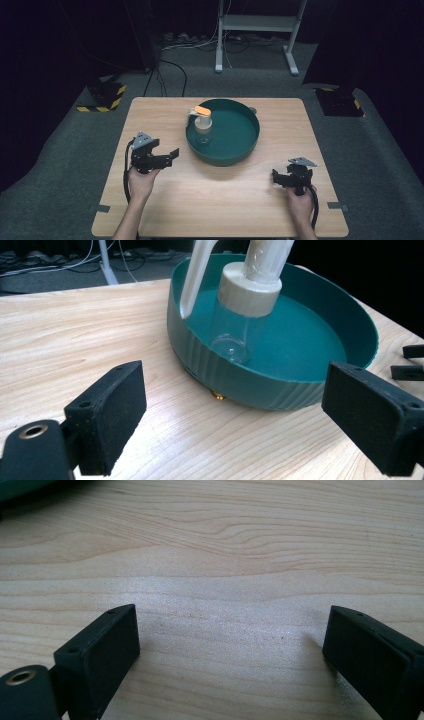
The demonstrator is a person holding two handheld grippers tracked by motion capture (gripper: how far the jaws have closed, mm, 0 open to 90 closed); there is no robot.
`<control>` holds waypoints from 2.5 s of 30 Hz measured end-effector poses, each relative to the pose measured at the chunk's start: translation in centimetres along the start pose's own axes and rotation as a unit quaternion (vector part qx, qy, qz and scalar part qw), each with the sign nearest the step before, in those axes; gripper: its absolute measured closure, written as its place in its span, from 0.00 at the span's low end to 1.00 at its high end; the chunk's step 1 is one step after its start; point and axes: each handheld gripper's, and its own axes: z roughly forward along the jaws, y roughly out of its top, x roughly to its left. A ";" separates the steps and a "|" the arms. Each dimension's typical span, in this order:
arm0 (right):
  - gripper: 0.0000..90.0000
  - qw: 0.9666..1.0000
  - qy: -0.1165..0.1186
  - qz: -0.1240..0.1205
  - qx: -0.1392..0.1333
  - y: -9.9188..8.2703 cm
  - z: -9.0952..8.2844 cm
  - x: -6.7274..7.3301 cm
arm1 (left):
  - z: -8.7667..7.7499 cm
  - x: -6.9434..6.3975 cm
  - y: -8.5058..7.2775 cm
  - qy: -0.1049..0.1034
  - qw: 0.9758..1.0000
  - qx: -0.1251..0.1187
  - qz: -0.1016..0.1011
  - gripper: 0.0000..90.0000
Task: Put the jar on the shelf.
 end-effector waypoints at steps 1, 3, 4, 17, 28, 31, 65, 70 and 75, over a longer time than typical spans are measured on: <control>0.08 1.000 0.000 0.000 0.000 0.0 0.0 0.0 | 0.0 0.0 -0.1 0.000 1.000 0.001 0.000 0.12; 0.08 1.000 0.000 0.000 0.000 0.0 0.0 0.0 | 0.0 0.1 -0.3 0.002 1.000 -0.001 -0.001 0.12; 0.08 1.000 0.000 0.000 0.000 0.0 0.0 0.0 | -0.1 0.1 -0.4 0.001 1.000 -0.001 -0.003 0.12; 0.08 1.000 0.000 0.000 0.000 0.0 0.0 0.0 | -0.2 0.3 -1.9 0.013 1.000 0.005 -0.011 0.13; 0.08 1.000 0.000 0.000 0.000 0.0 0.0 0.0 | 0.0 0.4 -3.0 0.030 0.999 0.020 0.001 0.12; 0.08 1.000 0.000 0.000 0.000 0.0 0.0 0.0 | 0.2 0.3 -3.3 0.035 0.999 0.027 0.007 0.12; 0.08 1.000 0.000 0.000 0.000 0.0 0.0 0.0 | 2.6 0.3 -6.9 0.077 0.995 0.066 0.019 0.12; 0.08 1.000 0.000 0.000 0.000 0.0 0.0 0.0 | 3.1 0.3 -7.5 0.086 0.993 0.073 0.019 0.12; 0.08 1.000 0.000 0.000 0.000 0.0 0.0 0.0 | 3.5 0.3 -8.0 0.092 0.992 0.079 0.018 0.12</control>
